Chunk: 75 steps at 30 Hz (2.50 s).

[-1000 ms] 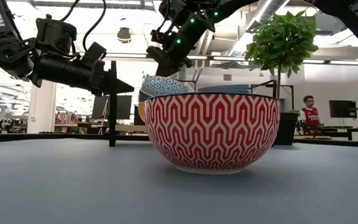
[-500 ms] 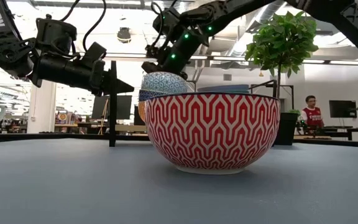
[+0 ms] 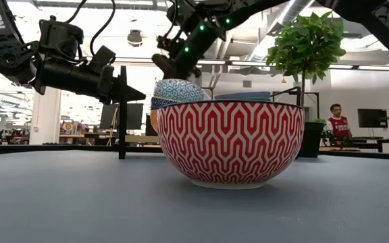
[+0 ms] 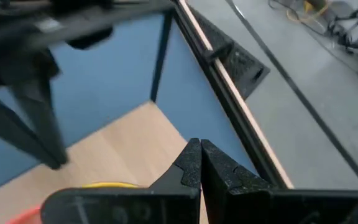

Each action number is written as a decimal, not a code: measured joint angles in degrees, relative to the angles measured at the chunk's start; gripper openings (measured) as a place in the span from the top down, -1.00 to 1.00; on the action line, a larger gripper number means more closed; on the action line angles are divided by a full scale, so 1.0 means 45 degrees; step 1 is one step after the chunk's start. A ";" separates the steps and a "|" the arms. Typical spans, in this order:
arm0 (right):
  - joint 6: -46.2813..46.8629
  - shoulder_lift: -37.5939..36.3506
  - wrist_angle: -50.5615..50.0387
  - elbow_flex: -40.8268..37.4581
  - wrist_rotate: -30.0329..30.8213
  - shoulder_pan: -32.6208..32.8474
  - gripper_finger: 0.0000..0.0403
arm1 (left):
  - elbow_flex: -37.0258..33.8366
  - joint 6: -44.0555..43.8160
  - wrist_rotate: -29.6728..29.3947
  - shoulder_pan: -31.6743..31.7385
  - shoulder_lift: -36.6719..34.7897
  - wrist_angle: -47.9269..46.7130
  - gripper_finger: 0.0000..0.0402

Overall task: Place and stack bowls onto a shelf
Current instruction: Adjust the stacked colored bowls

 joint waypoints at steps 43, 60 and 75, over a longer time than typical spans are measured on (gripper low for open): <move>-0.0298 0.0170 -0.0667 0.0142 -0.3083 -0.0102 0.89 | 0.0000 -0.0503 -0.0053 0.0005 0.0000 -0.0087 1.00; -0.0790 0.0214 -0.0982 0.0145 -0.2902 0.0171 0.89 | 0.0000 -0.0505 -0.0049 0.0005 0.0000 -0.0276 1.00; -0.0793 0.0209 -0.1362 0.0156 -0.2941 0.0101 0.89 | 0.0000 -0.0507 -0.0073 0.0003 0.0000 -0.0277 1.00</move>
